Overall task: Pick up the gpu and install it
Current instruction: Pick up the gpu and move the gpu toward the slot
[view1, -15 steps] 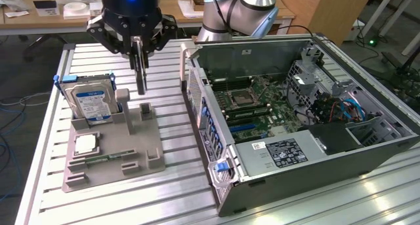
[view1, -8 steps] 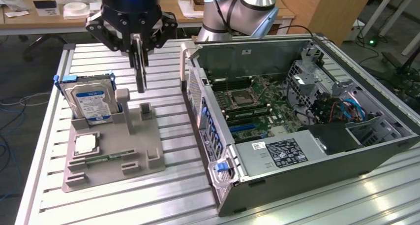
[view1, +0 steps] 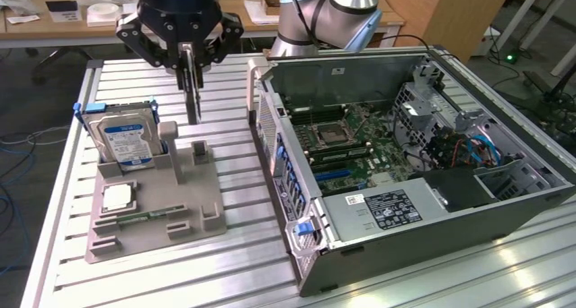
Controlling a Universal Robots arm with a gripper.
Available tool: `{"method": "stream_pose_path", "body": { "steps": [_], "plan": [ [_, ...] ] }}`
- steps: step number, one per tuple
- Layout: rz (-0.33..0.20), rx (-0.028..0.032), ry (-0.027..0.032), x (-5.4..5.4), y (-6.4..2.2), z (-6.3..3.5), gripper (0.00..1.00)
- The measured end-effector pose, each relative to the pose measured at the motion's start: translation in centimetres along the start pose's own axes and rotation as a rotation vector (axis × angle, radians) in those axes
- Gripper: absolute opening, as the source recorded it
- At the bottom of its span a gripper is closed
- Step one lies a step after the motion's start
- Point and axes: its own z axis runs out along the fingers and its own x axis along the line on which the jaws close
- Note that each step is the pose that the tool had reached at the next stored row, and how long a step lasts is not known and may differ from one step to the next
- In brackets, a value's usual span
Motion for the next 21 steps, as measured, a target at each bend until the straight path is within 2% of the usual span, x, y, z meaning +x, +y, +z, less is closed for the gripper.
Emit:
{"method": "stream_pose_path", "body": {
  "steps": [12,17,19,21],
  "plan": [
    [0.000,-0.0001,0.0001,0.00,0.02,-0.19,0.28],
    [0.000,0.0004,0.0001,-0.34,0.02,-0.20,0.28],
    [0.000,0.0031,0.0000,-0.45,0.03,-0.20,0.28],
    [0.000,0.0111,0.0001,-0.55,0.03,-0.20,0.28]
  ]
}}
